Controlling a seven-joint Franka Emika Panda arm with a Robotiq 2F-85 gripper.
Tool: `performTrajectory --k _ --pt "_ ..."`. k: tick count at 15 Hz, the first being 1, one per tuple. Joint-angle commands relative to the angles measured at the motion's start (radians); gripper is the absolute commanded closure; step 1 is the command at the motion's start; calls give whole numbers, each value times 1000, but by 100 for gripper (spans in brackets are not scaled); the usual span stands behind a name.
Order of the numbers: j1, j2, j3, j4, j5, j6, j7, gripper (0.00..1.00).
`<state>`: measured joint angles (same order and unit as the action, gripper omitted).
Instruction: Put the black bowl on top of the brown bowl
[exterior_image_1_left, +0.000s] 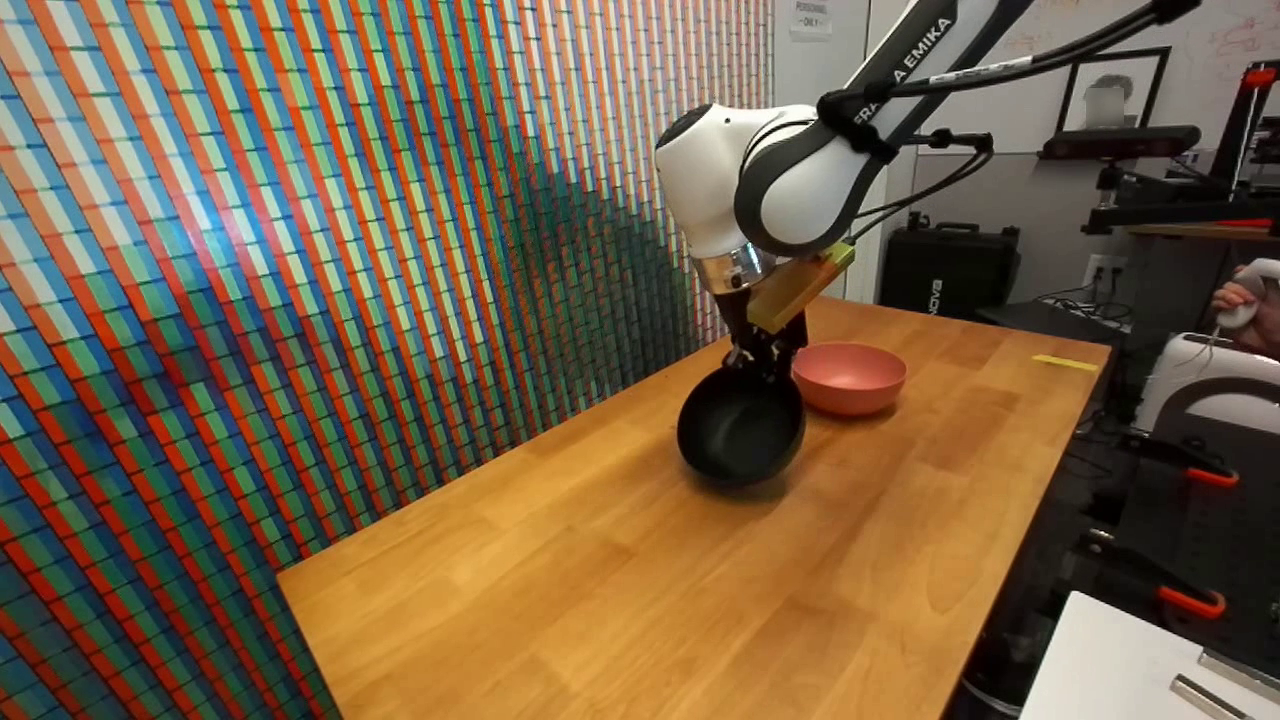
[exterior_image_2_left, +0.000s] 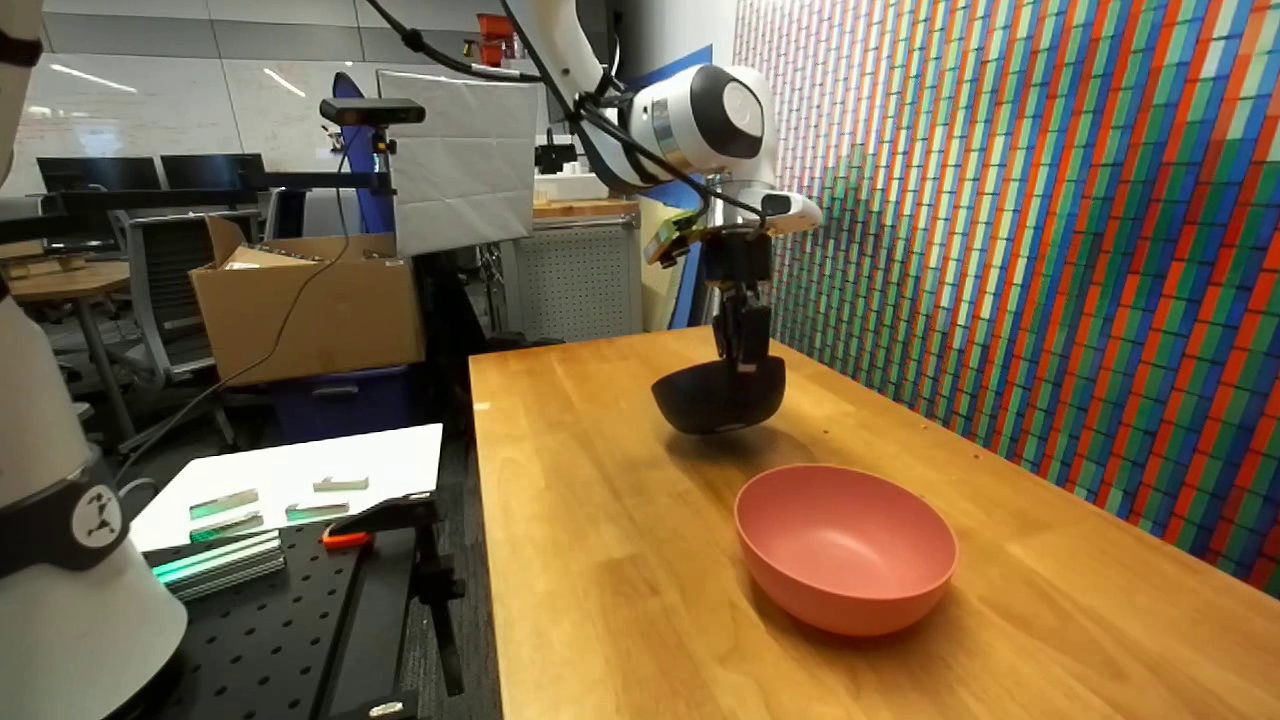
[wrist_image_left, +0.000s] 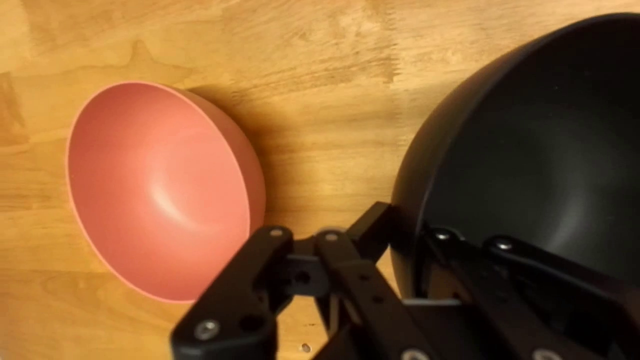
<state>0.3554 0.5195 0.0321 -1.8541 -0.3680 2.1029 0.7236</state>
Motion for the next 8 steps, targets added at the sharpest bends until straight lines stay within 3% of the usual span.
performTrajectory --k 1,8 --pt "-3 -37 3 6 15 -25 -10 91" --pt "-31 -117 -5 -27 24 -19 -11 91"
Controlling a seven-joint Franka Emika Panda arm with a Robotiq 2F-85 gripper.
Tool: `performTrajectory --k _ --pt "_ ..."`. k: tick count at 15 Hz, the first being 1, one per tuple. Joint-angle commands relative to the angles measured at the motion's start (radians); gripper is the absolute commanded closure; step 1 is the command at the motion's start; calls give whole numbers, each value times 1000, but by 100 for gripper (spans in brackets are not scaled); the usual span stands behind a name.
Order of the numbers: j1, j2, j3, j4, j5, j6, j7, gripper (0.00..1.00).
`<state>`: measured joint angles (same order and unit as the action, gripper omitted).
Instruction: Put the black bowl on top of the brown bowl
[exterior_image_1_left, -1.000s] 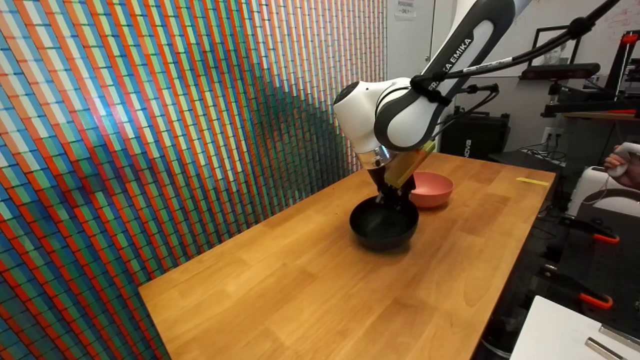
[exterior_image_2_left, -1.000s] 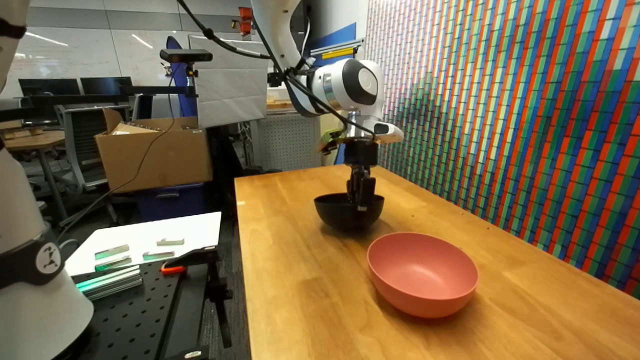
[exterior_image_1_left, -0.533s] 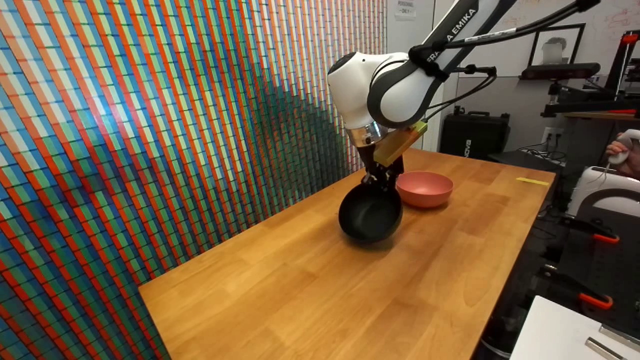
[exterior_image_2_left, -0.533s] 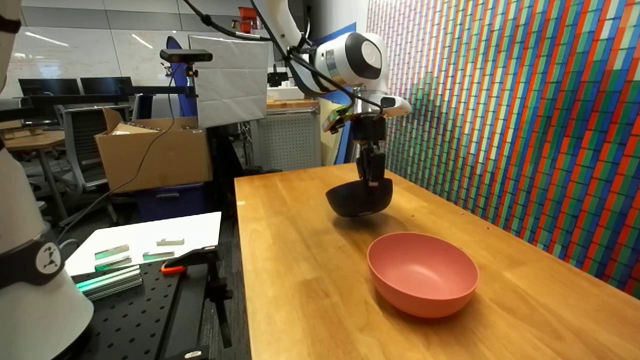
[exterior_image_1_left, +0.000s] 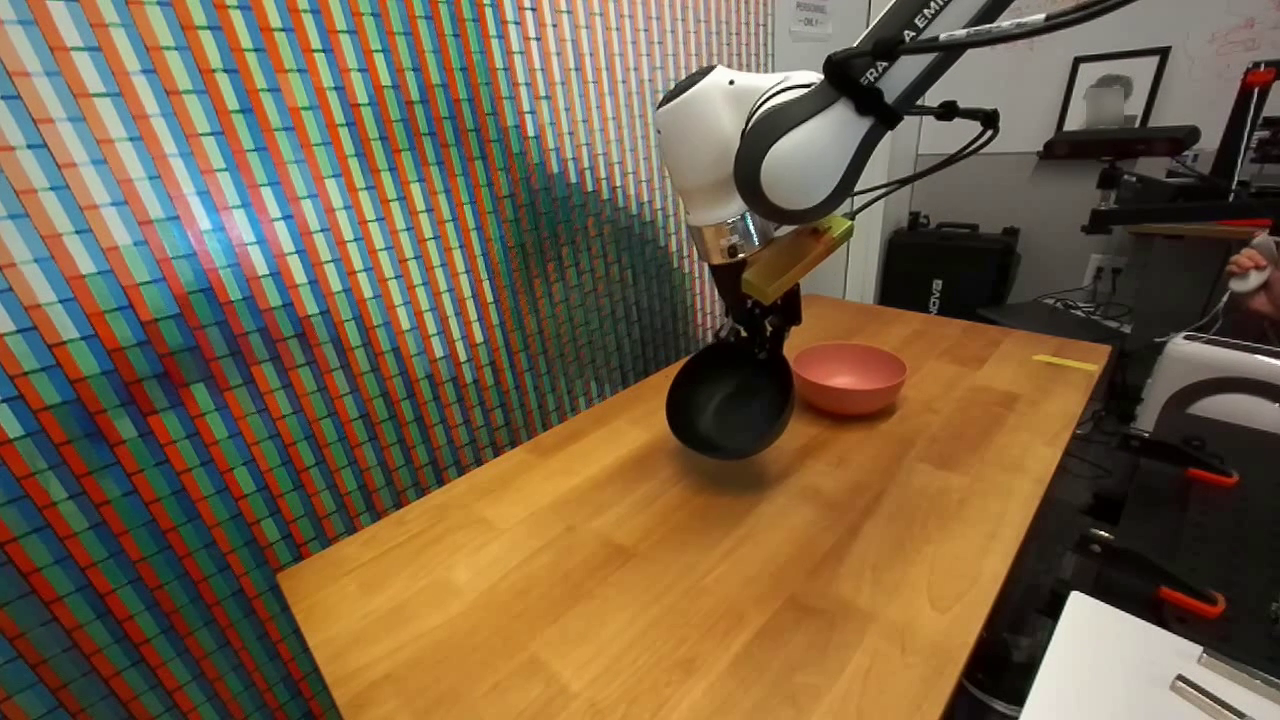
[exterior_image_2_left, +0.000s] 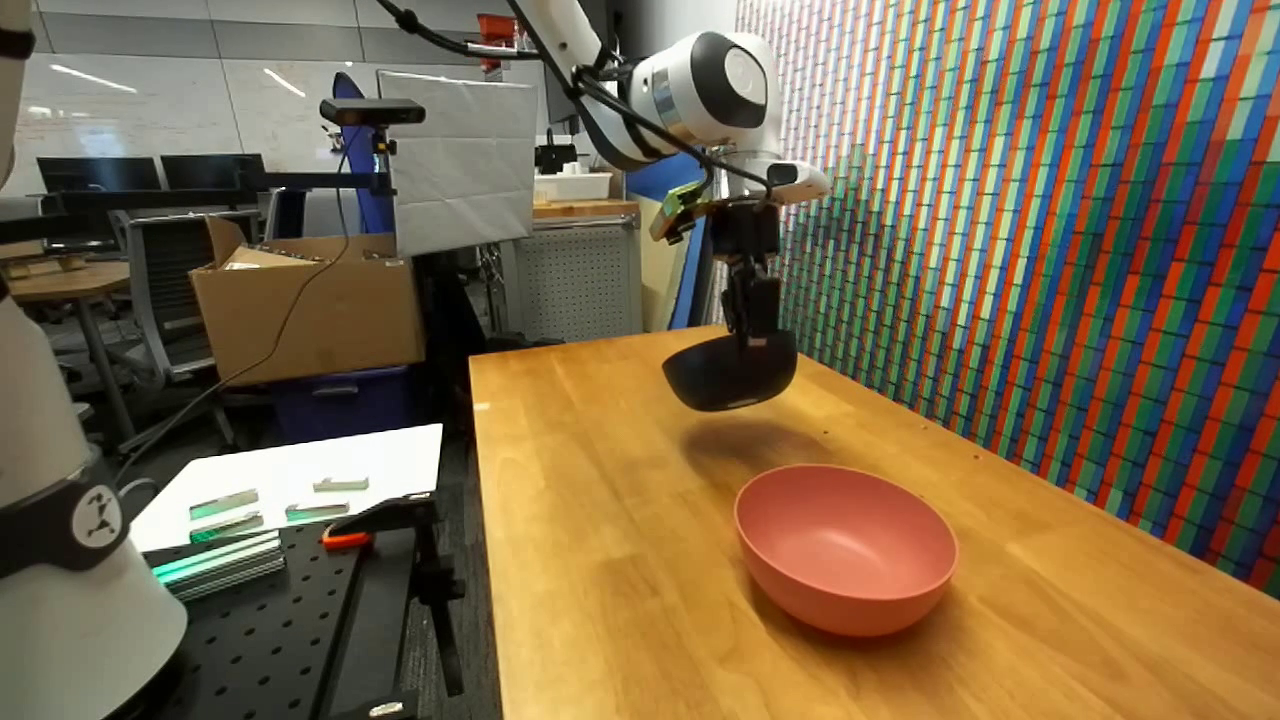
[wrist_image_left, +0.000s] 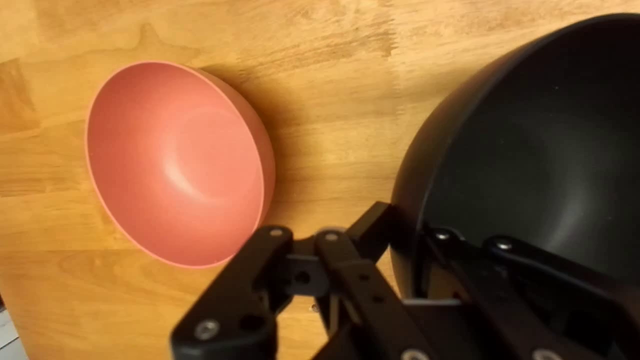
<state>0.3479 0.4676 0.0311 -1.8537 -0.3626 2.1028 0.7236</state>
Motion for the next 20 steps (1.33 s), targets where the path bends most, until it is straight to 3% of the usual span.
performTrajectory --k 1,13,20 --pt "-37 -81 -9 -36 22 -19 -14 91" --pt "-286 -254 -91 -189 182 -31 -90 92" --pt "-339 -259 -109 -244 227 -21 -102 92"
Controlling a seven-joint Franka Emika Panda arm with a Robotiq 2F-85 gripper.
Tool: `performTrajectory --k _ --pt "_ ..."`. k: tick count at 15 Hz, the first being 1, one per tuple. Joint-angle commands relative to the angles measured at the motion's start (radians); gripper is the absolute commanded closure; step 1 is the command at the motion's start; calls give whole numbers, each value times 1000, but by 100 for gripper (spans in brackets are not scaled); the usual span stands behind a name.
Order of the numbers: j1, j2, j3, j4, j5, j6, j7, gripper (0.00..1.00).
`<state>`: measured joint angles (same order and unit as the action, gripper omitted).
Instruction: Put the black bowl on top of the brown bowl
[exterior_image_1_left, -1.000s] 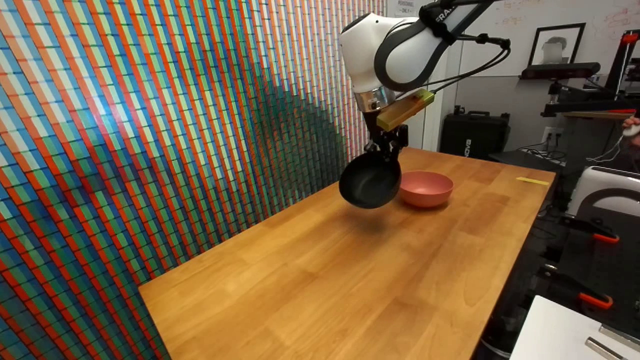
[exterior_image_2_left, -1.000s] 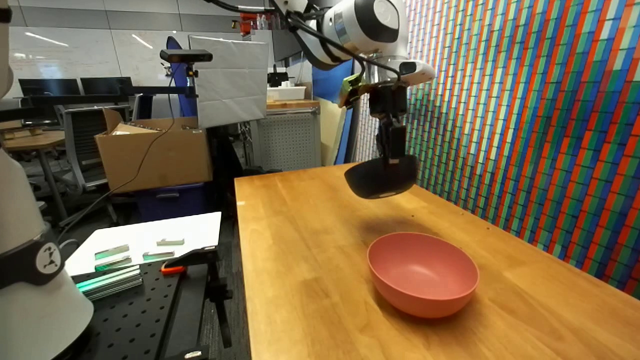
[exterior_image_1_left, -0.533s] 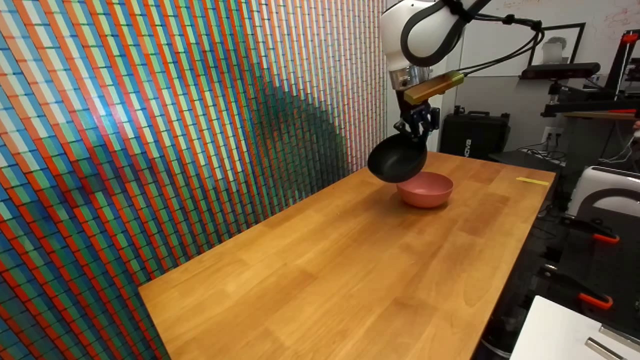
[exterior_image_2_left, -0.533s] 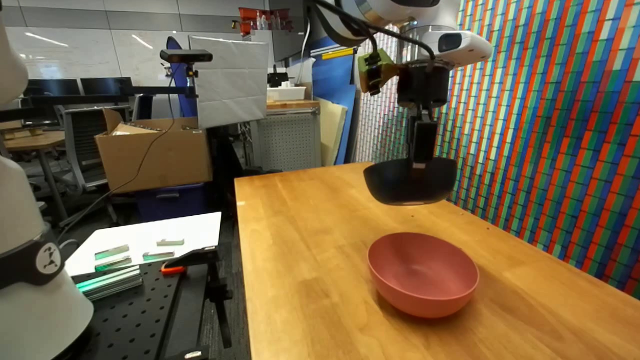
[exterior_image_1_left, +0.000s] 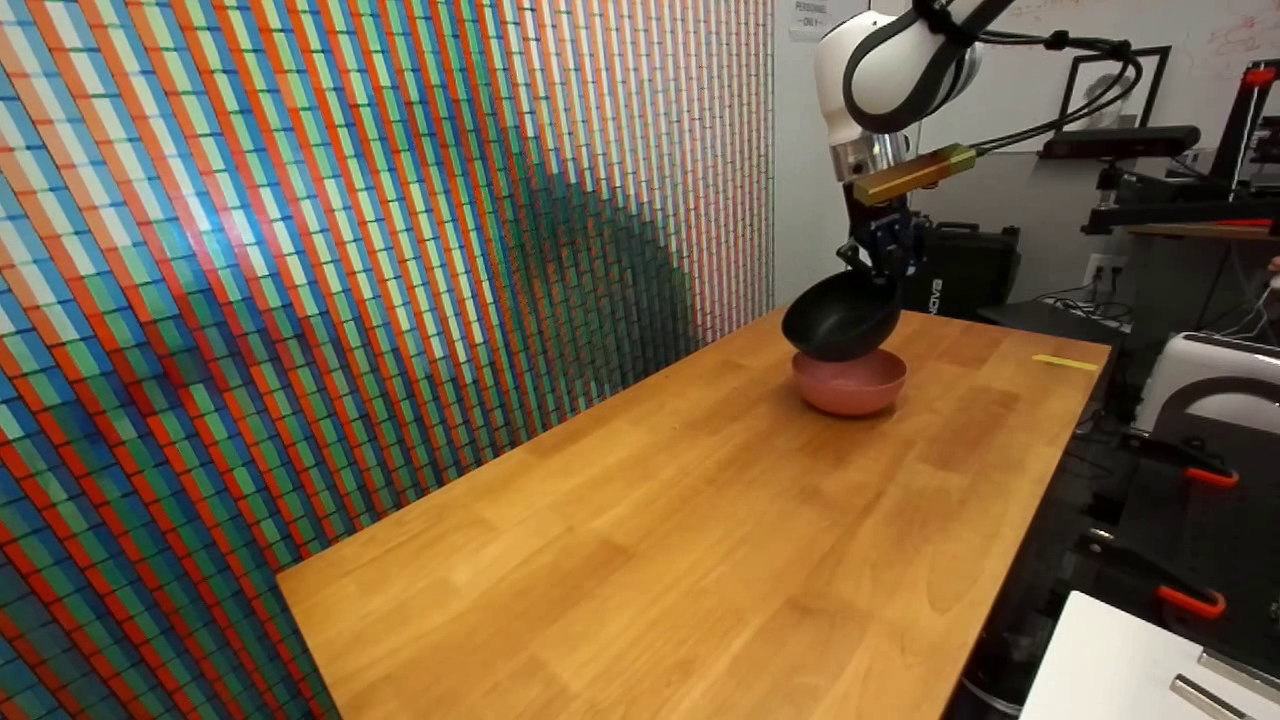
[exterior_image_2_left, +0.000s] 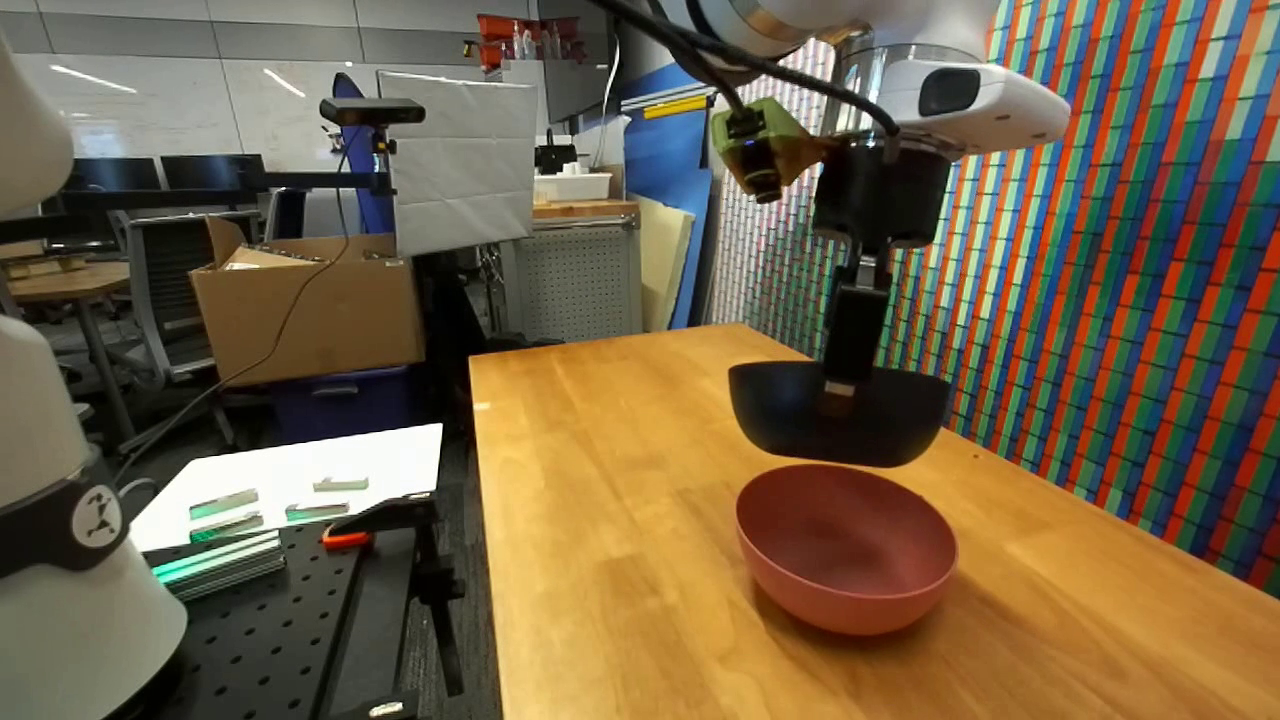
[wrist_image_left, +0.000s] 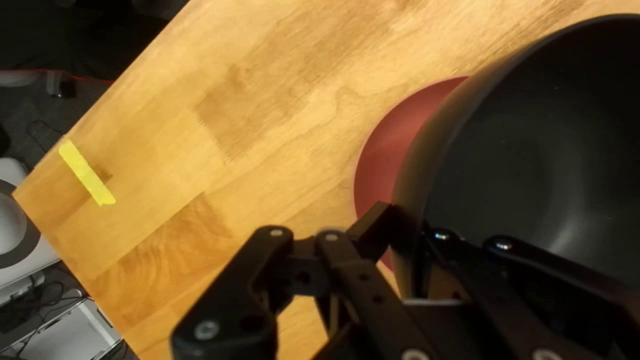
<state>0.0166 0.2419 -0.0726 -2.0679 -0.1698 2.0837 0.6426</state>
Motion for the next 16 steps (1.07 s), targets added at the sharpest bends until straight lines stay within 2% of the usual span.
performTrajectory --k 1,2,4,12,16 --pt "-8 -31 -6 -31 35 -4 -19 86" --pt "-8 -30 -8 -32 33 -3 -12 64" --pt "-7 -26 -10 -29 30 -2 -5 61" --pt "13 -48 4 -19 12 -18 -14 1" --pt "69 -74 53 27 -46 -71 -60 0"
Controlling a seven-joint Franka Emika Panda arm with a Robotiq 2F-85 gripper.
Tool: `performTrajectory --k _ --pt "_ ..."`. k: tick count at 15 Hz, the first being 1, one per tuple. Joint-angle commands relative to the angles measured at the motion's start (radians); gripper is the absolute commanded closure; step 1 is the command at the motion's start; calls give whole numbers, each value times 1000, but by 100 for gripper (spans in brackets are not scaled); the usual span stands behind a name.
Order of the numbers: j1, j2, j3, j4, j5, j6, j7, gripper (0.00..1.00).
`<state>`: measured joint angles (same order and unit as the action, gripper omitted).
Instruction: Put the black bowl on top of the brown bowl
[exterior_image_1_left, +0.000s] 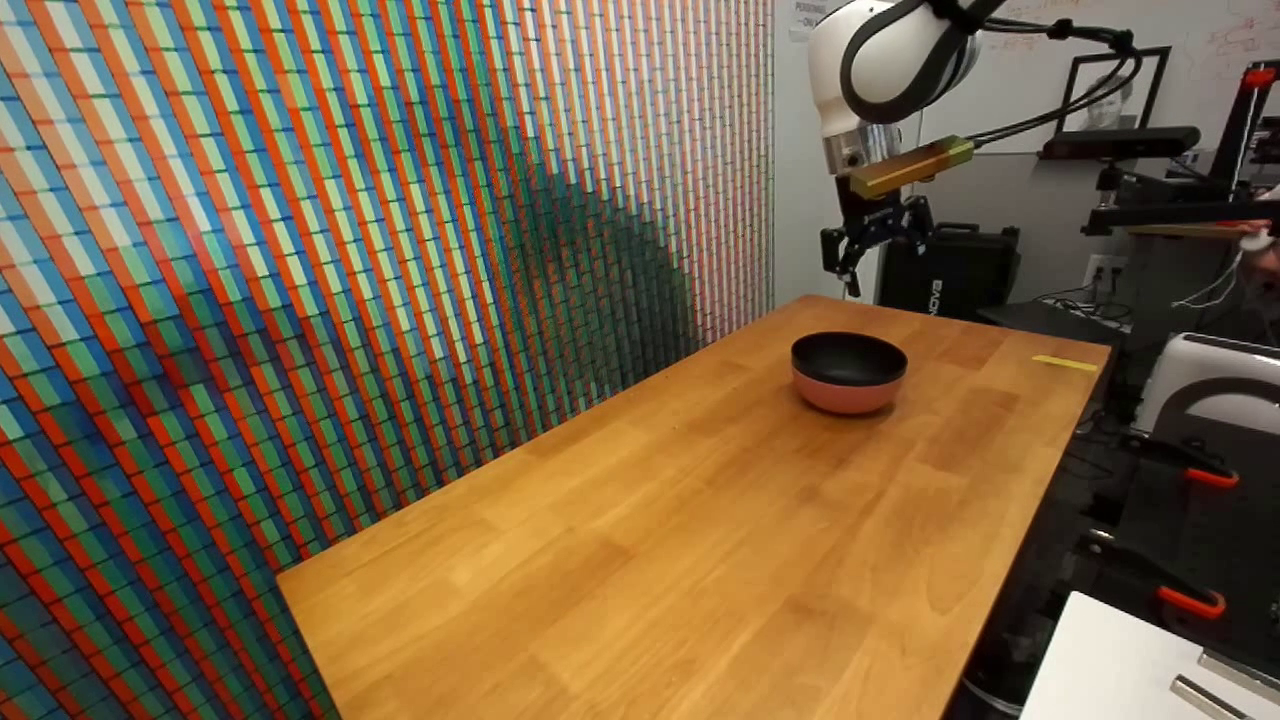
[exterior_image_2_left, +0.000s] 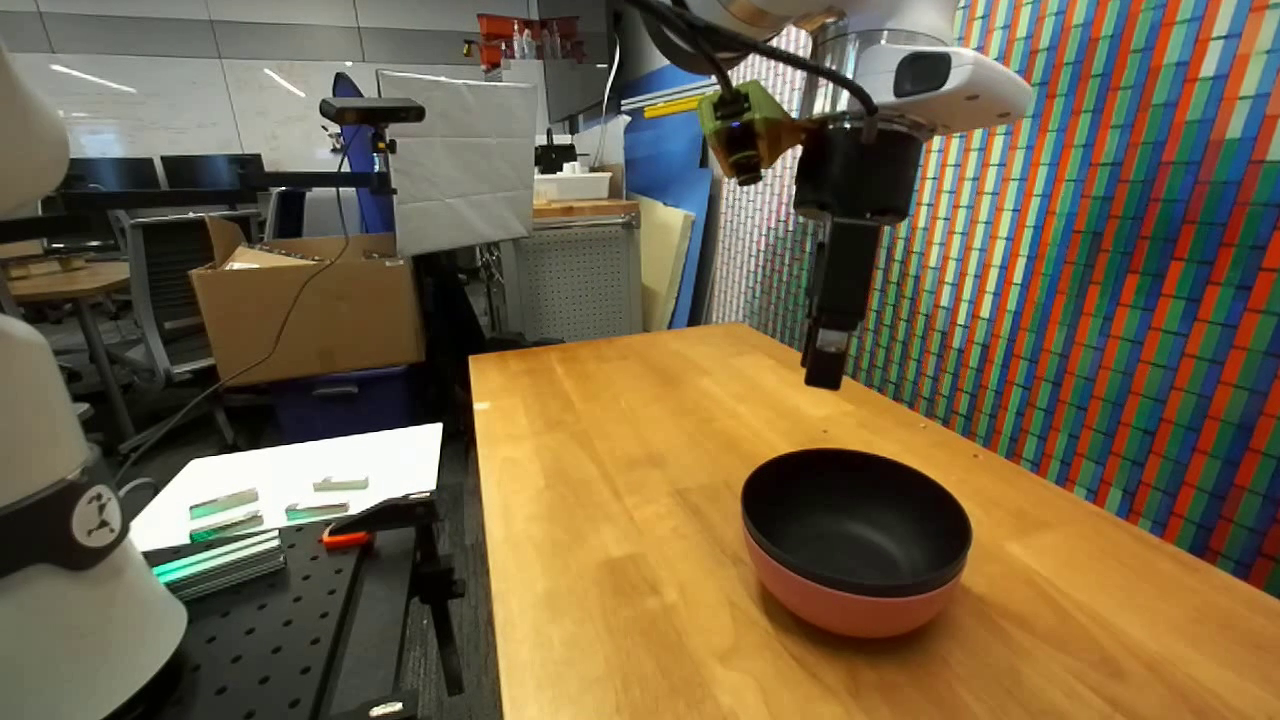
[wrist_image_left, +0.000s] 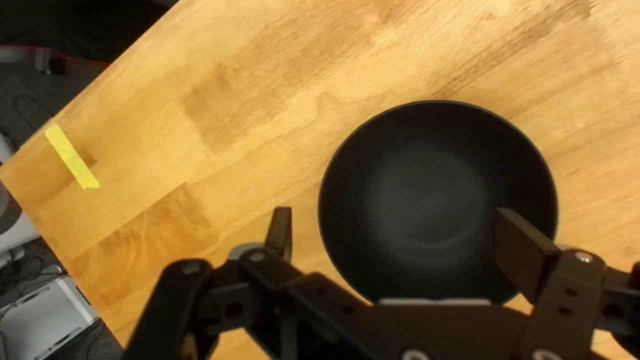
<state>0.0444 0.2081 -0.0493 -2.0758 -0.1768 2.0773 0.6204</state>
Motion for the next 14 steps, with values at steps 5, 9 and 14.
performTrajectory --k 5,9,14 --pt "97 -61 98 149 -72 -134 -137 0" --pt "102 -46 127 229 -28 -113 -254 0" --pt "92 -19 134 284 31 -112 -393 0"
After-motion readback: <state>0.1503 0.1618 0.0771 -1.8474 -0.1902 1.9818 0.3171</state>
